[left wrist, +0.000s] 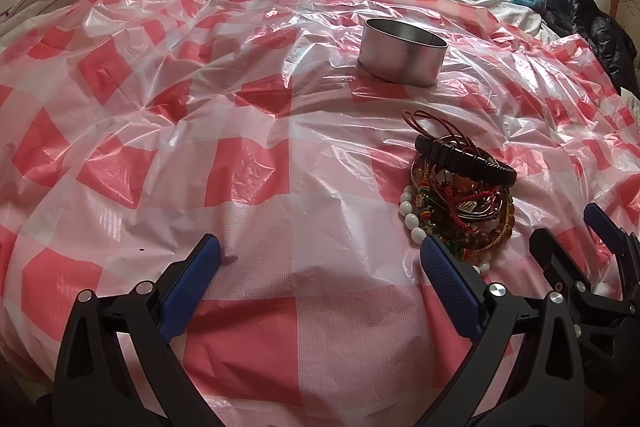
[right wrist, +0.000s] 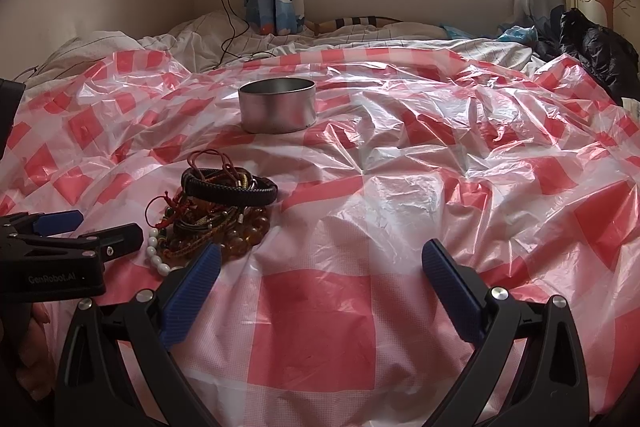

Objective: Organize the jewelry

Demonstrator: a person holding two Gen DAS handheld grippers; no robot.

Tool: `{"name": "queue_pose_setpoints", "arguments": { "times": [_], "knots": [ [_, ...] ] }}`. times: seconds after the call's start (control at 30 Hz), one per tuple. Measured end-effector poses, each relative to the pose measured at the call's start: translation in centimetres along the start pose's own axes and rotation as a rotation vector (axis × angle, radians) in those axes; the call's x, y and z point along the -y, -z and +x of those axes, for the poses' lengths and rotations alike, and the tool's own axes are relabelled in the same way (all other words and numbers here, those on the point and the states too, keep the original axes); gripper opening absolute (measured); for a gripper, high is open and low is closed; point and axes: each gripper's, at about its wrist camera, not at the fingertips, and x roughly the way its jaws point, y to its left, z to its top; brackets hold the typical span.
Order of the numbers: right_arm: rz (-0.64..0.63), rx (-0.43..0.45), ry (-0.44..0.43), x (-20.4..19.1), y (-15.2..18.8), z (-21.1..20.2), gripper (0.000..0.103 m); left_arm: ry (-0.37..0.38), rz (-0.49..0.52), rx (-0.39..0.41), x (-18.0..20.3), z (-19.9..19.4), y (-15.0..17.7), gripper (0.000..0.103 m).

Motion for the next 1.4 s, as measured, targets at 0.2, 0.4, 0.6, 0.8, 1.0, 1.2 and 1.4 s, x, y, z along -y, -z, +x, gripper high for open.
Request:
{"name": "queue_pose_setpoints", "arguments": {
  "times": [0.2, 0.4, 0.6, 0.8, 1.0, 1.2, 1.4],
  "knots": [
    [-0.001, -0.001, 0.0, 0.0, 0.0, 0.0, 0.097, -0.001, 0.001, -0.001, 0.0, 0.0, 0.0, 0.097],
    [-0.001, 0.002, 0.0, 0.0, 0.0, 0.0, 0.097, -0.001, -0.001, 0.0, 0.0, 0.0, 0.0, 0.097],
    [-0.004, 0.001, 0.0, -0.1, 0.0, 0.0, 0.097, -0.001, -0.001, 0.0, 0.0, 0.0, 0.0, 0.097],
    [-0.006, 0.001, 0.0, -0.1, 0.0, -0.1, 0.097, -0.001, 0.0, -0.001, 0.1, 0.0, 0.0, 0.097],
    [-0.007, 0.029, -0.017, -0.2, -0.7, -1.0, 0.097, 0.007, -0.007, 0.005, -0.1, -0.4, 0.0, 0.097],
    [-0.23, 0.128, -0.086, -2.0, -4.3, -4.2, 0.096, 0.002, -0.017, 0.014, -0.9, -1.1, -0.2, 0.097],
    [-0.43, 0.043, -0.187, -3.9, -5.8, -1.7, 0.093, 0.003, -0.058, 0.016, -1.6, -1.1, -0.6, 0.097]
  ]
}}
